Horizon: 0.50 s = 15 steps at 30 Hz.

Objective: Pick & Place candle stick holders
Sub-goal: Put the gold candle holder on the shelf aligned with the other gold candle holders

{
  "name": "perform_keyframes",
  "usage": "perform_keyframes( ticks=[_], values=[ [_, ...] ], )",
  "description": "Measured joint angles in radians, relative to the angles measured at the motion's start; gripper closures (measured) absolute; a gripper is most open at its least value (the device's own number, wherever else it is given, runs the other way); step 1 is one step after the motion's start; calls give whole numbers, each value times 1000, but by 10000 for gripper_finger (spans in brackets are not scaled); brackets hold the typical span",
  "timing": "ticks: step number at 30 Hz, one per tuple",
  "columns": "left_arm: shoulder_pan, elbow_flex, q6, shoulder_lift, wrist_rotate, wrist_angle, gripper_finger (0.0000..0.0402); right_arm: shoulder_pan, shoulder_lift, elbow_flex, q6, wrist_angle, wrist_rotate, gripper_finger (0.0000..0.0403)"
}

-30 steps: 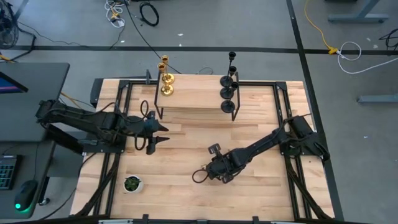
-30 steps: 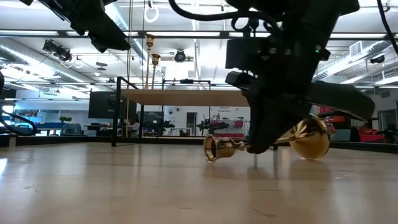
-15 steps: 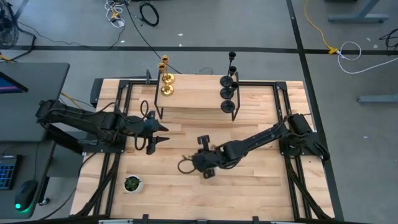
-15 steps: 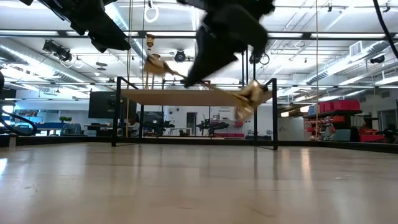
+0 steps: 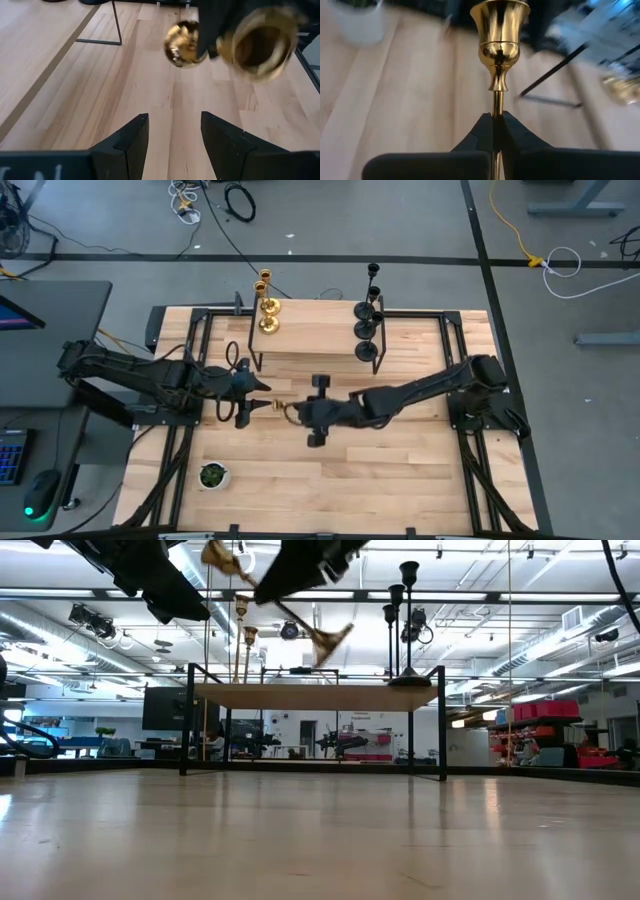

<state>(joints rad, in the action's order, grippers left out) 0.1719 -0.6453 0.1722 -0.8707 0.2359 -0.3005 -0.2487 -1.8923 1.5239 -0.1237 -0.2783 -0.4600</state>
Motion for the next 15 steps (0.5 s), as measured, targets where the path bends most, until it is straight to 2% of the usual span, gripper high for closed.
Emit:
perform_keyframes(
  ticks=[4,10,15],
  values=[
    [0,0,-1,0,0,2,220,48,33,-11,-27,105,34,399],
    [0,0,-23,0,16,21,220,122,43,-49,-48,355,260,399],
    [0,0,-52,0,33,70,220,153,43,-157,-49,667,397,399]
  ],
)
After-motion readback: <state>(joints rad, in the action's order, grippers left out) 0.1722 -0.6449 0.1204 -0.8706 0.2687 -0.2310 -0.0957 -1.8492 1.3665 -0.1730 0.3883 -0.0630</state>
